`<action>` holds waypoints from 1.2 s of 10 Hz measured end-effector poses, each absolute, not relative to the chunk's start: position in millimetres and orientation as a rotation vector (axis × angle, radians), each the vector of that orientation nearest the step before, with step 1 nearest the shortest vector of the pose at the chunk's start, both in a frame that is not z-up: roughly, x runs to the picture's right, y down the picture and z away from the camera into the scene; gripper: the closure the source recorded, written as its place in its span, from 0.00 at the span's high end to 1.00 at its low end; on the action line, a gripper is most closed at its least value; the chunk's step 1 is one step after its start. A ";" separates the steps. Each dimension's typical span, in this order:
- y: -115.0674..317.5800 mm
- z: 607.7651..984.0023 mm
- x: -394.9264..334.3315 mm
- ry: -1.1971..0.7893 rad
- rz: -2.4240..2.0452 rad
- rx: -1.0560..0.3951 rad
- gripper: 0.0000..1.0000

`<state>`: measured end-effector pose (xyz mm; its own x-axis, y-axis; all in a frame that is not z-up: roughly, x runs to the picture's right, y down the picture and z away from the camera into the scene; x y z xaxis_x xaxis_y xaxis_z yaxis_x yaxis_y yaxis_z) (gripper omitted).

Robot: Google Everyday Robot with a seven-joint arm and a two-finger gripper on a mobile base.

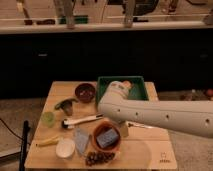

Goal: Place fork in purple bowl

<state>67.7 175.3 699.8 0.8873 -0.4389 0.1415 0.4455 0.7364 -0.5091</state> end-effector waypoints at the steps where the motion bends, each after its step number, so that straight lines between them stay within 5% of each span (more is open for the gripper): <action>1: 177.0 704.6 72.9 -0.012 -0.462 -0.578 0.80; 12: 204.1 782.1 154.9 -0.005 -0.050 -0.620 0.80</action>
